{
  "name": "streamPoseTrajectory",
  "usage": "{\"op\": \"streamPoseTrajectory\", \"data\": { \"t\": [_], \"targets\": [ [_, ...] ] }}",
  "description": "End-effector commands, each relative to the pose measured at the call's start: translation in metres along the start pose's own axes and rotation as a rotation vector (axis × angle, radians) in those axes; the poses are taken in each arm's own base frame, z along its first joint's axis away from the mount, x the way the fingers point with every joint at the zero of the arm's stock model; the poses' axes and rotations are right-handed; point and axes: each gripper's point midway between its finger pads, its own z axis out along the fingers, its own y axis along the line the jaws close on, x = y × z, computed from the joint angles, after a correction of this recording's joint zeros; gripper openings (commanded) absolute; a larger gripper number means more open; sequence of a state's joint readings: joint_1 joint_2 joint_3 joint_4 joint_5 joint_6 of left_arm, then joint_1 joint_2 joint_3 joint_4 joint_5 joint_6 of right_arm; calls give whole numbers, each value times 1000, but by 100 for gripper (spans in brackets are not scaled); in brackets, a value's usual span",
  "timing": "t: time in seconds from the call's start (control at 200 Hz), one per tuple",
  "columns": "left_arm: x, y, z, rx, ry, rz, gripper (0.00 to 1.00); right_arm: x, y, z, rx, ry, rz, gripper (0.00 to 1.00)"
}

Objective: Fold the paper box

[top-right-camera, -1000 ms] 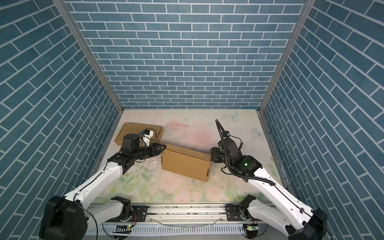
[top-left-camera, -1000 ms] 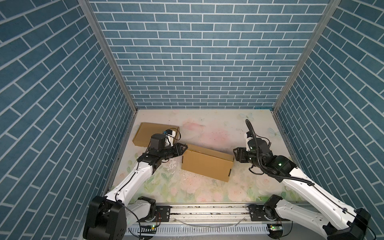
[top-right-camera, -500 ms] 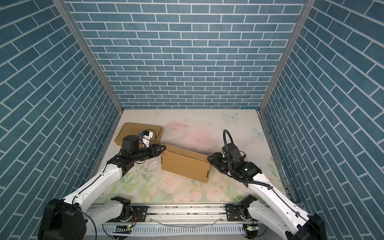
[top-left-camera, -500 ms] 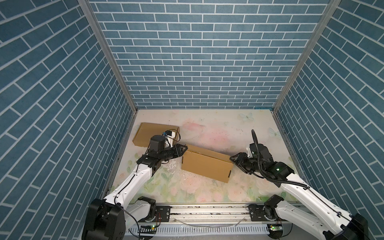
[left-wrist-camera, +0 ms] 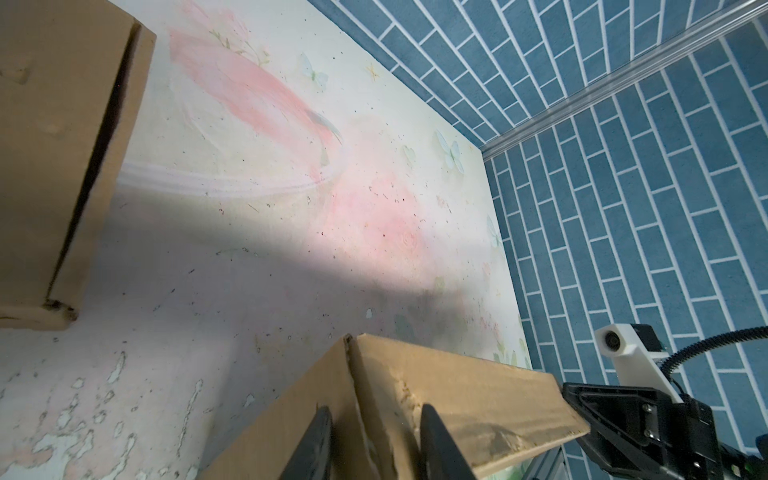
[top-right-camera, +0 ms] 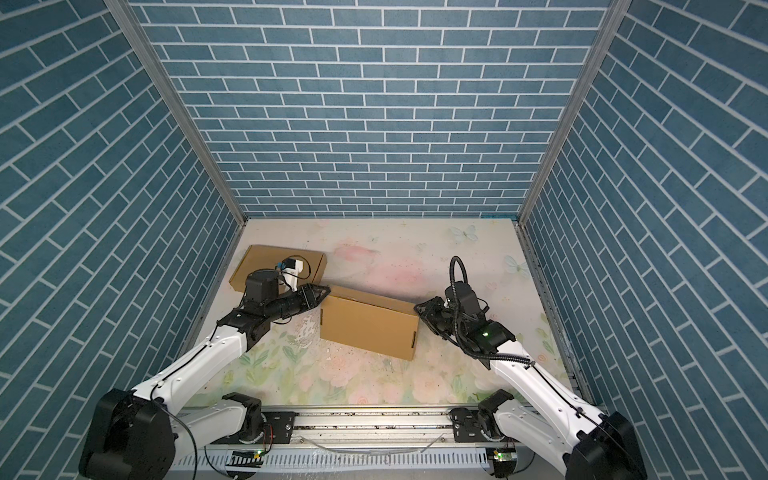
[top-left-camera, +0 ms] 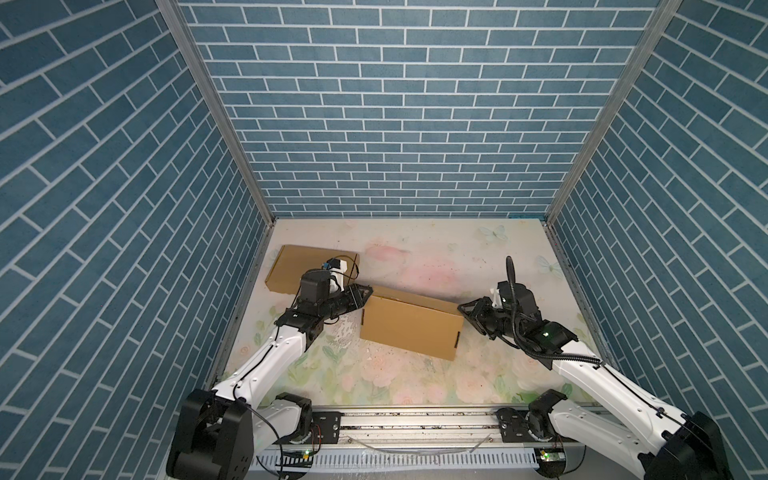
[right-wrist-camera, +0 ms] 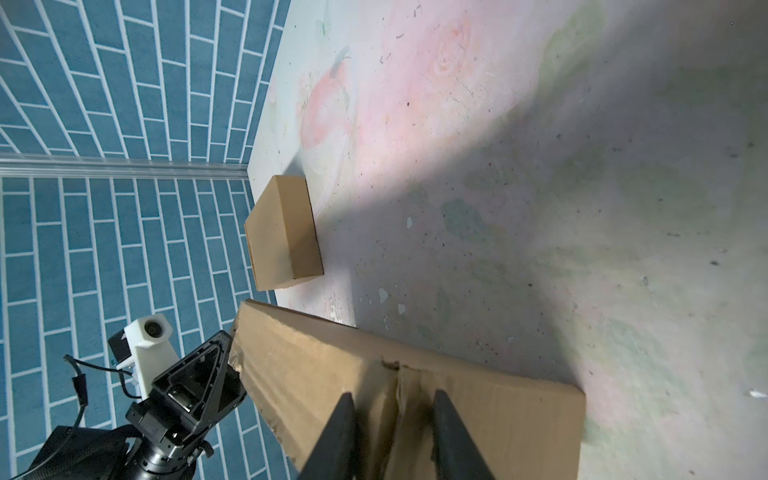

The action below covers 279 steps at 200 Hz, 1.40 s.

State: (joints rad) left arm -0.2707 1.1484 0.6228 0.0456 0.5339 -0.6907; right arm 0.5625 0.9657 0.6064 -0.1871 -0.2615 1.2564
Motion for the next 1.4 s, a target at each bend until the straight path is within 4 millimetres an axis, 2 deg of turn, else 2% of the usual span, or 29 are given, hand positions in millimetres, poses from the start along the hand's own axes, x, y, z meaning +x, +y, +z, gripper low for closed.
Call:
{"op": "streamPoseTrajectory", "data": {
  "t": [0.0,0.08,0.105,0.3,0.42,0.495,0.63,0.735,0.86,0.995,1.005,1.04,1.215,1.39],
  "targets": [
    [-1,-8,10,25,36,-36,34,-10,30,0,-103,16,-32,29],
    [-9,-12,18,37,29,-32,33,-25,41,2,-133,10,-40,29],
    [-19,-20,19,51,13,-20,33,-30,43,3,-144,10,-38,29],
    [-53,-41,38,97,-13,16,32,-67,77,1,-227,9,-95,28],
    [-66,-51,40,115,-36,53,32,-82,85,3,-238,20,-150,28],
    [-61,-45,41,104,-25,66,34,-85,81,6,-225,29,-194,28],
    [-36,-23,45,68,28,66,36,-81,64,14,-175,46,-261,29],
    [-20,-9,45,54,48,51,37,-75,48,19,-145,63,-260,30],
    [-8,-3,41,51,57,40,39,-67,34,20,-127,77,-245,31],
    [-9,-6,38,60,47,48,40,-62,24,19,-113,81,-237,34],
    [-3,-1,38,51,59,41,40,-62,24,19,-112,82,-236,34],
    [-1,1,39,47,64,37,41,-62,23,19,-111,81,-235,34],
    [-2,0,41,48,66,43,41,-63,23,20,-110,73,-238,36],
    [7,6,40,30,87,56,45,-63,17,23,-97,82,-232,40]
  ]
}}
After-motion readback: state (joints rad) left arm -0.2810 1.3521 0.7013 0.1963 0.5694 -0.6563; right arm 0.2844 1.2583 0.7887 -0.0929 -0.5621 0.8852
